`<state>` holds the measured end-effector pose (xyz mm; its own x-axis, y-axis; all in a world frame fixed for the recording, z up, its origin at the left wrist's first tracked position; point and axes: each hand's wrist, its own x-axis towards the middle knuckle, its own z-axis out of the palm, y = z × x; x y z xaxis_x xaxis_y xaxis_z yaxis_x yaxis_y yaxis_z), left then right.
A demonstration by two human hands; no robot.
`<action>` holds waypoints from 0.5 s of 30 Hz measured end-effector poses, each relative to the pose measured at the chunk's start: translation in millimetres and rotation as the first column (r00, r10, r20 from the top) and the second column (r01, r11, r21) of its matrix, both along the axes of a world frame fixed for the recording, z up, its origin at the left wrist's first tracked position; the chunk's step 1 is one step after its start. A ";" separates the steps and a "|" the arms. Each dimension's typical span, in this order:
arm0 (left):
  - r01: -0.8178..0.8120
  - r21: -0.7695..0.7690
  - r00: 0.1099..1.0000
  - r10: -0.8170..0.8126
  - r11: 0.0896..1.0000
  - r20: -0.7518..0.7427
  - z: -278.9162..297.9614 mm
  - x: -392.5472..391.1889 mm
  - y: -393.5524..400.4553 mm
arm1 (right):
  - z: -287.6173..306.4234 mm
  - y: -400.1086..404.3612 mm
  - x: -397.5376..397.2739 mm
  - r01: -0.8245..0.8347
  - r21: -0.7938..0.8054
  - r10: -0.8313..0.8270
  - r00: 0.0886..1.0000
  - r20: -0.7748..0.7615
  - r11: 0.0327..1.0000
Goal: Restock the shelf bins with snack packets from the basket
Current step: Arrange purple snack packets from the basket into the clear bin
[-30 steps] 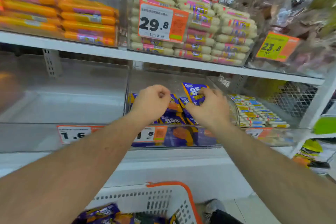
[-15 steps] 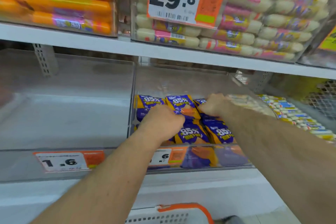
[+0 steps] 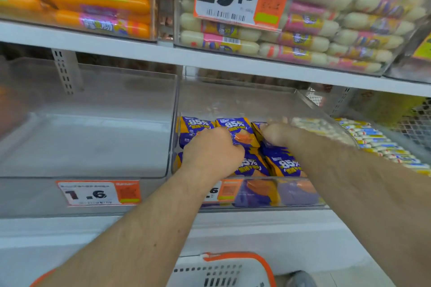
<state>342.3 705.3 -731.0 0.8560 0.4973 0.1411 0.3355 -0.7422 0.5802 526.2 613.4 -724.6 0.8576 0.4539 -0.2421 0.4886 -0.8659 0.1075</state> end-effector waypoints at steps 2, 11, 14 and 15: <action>-0.030 0.049 0.998 0.027 0.998 0.061 6.5 -6.2 -5.0 | 5.9 -4.6 -11.1 -0.019 0.112 0.021 1.000 -0.015 0.994; 0.251 -0.041 0.836 -0.196 0.967 0.512 8.4 -74.1 -44.8 | 2.9 -38.7 -159.0 -0.245 0.813 -0.112 0.929 0.352 0.528; 0.257 -0.143 0.831 -0.143 0.956 0.537 -15.0 -112.0 -55.7 | -19.7 -43.7 -202.6 -0.241 0.927 -0.155 0.943 0.294 0.289; 0.237 -0.174 0.848 -0.117 0.956 0.517 -26.5 -125.2 -59.1 | -33.2 -44.6 -214.1 -0.216 0.943 -0.150 0.954 0.258 0.254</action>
<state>217.1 646.2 -757.5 0.7769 0.4135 0.4748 -0.1669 -0.5918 0.7886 312.1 568.8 -757.8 0.7706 0.2181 0.5988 0.6308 -0.3954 -0.6677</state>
